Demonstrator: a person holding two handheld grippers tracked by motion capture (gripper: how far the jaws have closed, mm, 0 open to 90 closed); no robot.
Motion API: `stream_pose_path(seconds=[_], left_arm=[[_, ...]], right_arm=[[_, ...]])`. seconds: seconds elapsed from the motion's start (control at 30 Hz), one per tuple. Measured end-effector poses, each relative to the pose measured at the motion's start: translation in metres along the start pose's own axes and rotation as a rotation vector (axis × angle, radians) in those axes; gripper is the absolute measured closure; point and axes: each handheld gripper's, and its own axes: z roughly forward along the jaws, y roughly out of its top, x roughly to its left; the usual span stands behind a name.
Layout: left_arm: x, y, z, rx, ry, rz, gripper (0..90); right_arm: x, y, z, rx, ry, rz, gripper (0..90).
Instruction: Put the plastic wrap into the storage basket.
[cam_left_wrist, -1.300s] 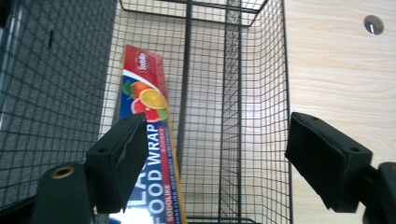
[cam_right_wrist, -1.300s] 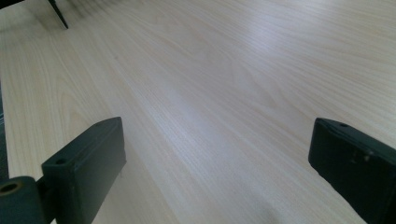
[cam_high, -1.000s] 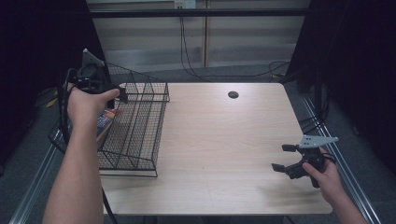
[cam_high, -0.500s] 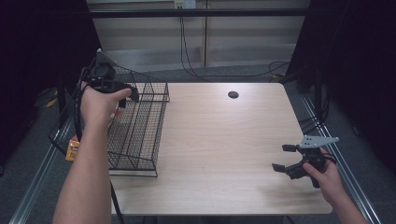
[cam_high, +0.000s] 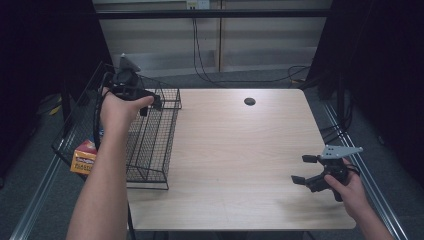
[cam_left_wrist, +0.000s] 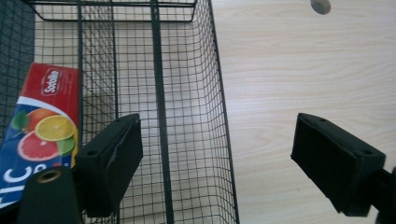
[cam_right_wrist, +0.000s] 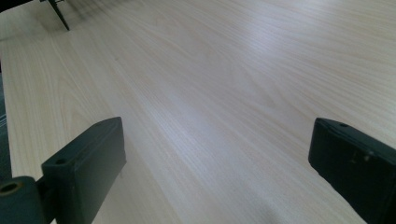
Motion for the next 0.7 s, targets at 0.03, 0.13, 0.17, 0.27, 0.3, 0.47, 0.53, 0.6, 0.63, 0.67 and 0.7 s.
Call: stream_pose_path(seconds=[0.03,0.13,0.17,0.27,0.3,0.47,0.53,0.6,0.63,0.67,0.7], left_arm=[[-0.002,0.0,0.001,-0.001,-0.003,0.004,15.4],[-0.006,0.001,0.004,0.0,-0.008,0.012,14.8],[-0.007,0.001,0.005,0.001,-0.01,0.015,14.8],[-0.01,0.001,0.006,-0.007,-0.012,0.022,14.6],[-0.011,0.001,0.007,-0.008,-0.014,0.025,14.5],[-0.017,0.001,0.009,-0.013,-0.025,0.048,13.8],[-0.02,0.001,0.01,-0.019,-0.035,0.053,13.2],[-0.024,0.001,0.011,-0.02,-0.046,0.062,13.2],[-0.025,0.001,0.011,-0.022,-0.054,0.065,13.2],[-0.027,0.001,0.012,-0.022,-0.061,0.07,13.2],[-0.029,0.001,0.013,-0.02,-0.063,0.077,13.2]], right_arm=[[0.0,0.0,0.0,0.001,0.003,-0.001,3.4],[0.0,0.0,0.0,-0.001,0.003,-0.002,3.4],[0.0,0.0,0.0,0.001,0.004,-0.001,3.4],[0.0,0.0,0.0,0.0,0.001,-0.003,3.4],[0.0,0.0,0.0,0.0,0.002,-0.002,3.4],[0.0,0.0,0.001,0.001,0.002,-0.003,3.4],[0.0,0.0,0.001,0.0,0.0,-0.003,3.4],[0.0,0.0,0.001,0.0,-0.003,-0.004,3.4],[0.001,0.0,0.001,0.0,-0.002,-0.005,3.4],[0.001,0.0,0.001,0.001,-0.001,-0.007,3.4],[0.001,0.0,0.001,0.001,0.001,-0.005,3.4]])
